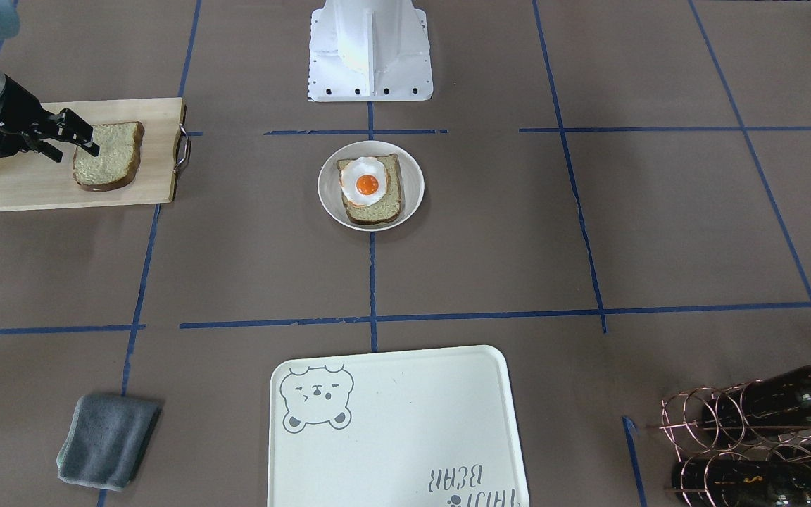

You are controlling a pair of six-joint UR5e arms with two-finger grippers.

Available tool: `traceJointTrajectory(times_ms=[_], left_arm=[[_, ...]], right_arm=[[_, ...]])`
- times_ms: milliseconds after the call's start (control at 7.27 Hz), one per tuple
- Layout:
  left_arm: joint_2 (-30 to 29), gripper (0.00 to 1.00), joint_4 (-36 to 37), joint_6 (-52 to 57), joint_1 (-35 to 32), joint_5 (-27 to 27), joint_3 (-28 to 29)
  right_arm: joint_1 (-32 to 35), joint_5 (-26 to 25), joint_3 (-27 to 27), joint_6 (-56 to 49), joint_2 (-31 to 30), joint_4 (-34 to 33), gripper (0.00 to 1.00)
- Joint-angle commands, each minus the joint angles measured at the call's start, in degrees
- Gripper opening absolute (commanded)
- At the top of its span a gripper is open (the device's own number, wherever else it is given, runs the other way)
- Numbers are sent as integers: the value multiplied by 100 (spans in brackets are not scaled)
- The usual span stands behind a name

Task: Make sandwich and place on tray
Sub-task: 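Move the right gripper down over the bread slice on the cutting board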

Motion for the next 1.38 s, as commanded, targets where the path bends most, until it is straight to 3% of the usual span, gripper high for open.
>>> traceJointTrajectory(times_ms=[0,138,412,1238], left_arm=[[-3,100,-9,2,0,8,-2],[-3,100,-9,11,0,8,-2],[6,100,-9,11,0,8,-2],[6,100,0,2,0,8,-19]], right_arm=[[-58,4,-147,23,-5,58,69],[-58,4,-148,23,-5,58,51],[-67,21,-148,15,-5,67,0],[-49,13,36,15,-101,269,0]])
